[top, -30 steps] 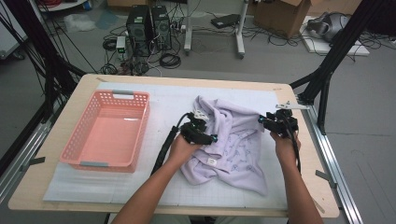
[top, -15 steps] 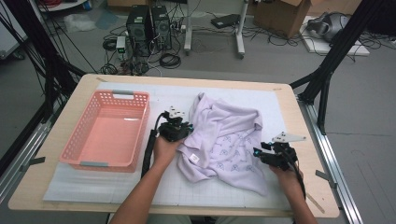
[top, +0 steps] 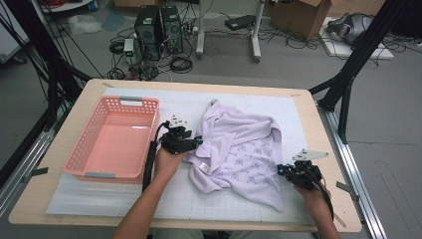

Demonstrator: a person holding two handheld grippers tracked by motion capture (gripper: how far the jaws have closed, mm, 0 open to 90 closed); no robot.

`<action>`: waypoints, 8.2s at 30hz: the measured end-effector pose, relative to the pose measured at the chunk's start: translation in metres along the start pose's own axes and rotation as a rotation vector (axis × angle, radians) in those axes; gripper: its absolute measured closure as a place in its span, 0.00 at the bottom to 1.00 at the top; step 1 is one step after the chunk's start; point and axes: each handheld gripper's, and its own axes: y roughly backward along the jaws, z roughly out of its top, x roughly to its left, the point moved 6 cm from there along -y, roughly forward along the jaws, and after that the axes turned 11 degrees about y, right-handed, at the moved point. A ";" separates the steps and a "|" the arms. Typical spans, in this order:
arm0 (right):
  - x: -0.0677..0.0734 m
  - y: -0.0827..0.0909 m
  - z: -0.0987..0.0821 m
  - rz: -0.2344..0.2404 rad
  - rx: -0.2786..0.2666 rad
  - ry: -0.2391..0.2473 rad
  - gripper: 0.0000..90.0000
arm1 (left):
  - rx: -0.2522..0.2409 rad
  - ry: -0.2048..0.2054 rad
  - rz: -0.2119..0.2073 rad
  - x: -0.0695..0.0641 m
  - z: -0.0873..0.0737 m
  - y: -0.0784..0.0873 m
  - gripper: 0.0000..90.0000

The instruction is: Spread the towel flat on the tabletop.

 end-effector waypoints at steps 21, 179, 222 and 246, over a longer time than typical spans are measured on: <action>0.045 -0.063 0.099 0.181 -0.148 0.095 0.54 | -0.027 -0.040 -0.092 -0.006 -0.016 0.003 0.92; 0.020 0.024 -0.020 -0.044 -0.006 -0.030 0.70 | 0.114 -0.175 -0.010 -0.039 -0.087 0.053 0.73; 0.007 -0.001 -0.002 -0.001 -0.034 0.015 0.96 | 0.146 -0.105 -0.085 -0.041 -0.063 0.020 0.94; -0.022 0.005 0.017 -0.211 -0.108 -0.060 0.68 | 0.002 -0.023 -0.025 -0.019 -0.053 0.041 0.53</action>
